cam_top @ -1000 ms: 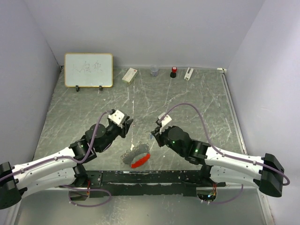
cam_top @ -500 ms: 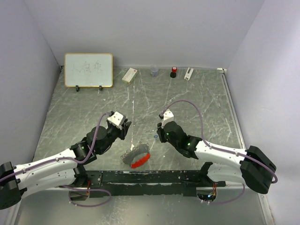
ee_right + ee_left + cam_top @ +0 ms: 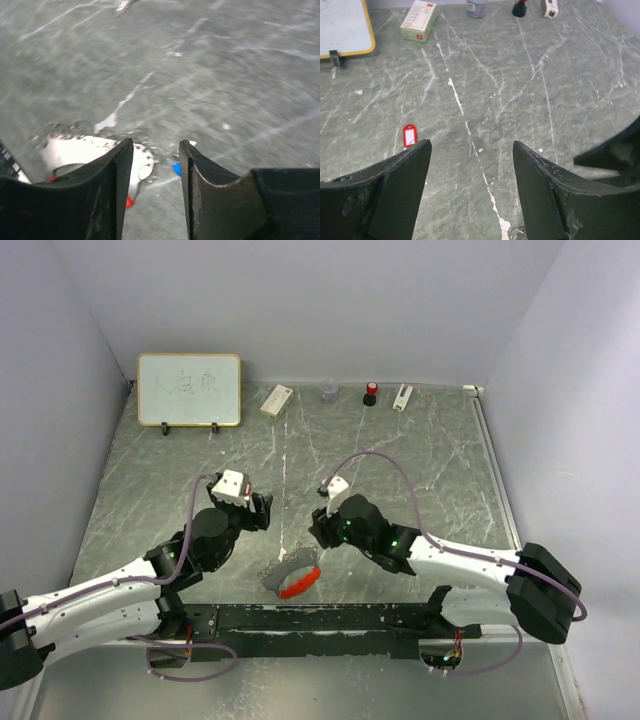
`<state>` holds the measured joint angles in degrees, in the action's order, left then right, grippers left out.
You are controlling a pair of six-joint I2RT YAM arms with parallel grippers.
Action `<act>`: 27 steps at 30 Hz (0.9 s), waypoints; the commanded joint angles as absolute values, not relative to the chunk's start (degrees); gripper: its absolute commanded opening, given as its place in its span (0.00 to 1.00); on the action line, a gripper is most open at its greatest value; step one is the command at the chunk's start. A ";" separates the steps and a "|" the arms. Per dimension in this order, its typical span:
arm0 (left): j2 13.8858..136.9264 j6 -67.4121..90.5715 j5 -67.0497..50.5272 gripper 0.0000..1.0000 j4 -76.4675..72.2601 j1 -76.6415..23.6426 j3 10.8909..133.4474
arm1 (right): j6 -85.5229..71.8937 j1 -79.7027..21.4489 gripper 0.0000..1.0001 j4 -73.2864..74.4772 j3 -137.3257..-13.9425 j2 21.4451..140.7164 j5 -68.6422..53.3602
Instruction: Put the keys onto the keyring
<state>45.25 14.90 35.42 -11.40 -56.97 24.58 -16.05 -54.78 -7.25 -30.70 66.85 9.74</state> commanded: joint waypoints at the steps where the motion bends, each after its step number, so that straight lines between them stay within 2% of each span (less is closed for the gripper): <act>1: 43.24 19.59 41.60 0.79 -5.09 -56.60 28.40 | -10.42 -58.37 0.43 -11.30 -32.66 71.26 -2.94; 6: 41.58 23.24 43.05 0.79 -0.54 -56.43 29.26 | -8.27 -63.26 0.47 -14.33 -35.64 79.74 -7.32; 13: 38.31 24.09 43.82 0.80 2.12 -56.11 28.51 | -6.42 -69.73 0.47 -15.35 -41.90 90.52 -3.89; 27: 35.11 25.70 45.95 0.80 5.78 -55.91 28.51 | -3.63 -72.61 0.48 -20.53 -44.06 96.84 -2.09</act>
<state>36.80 24.49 43.48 3.79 -56.29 27.57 -5.39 -71.99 -16.82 -43.40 96.01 -2.79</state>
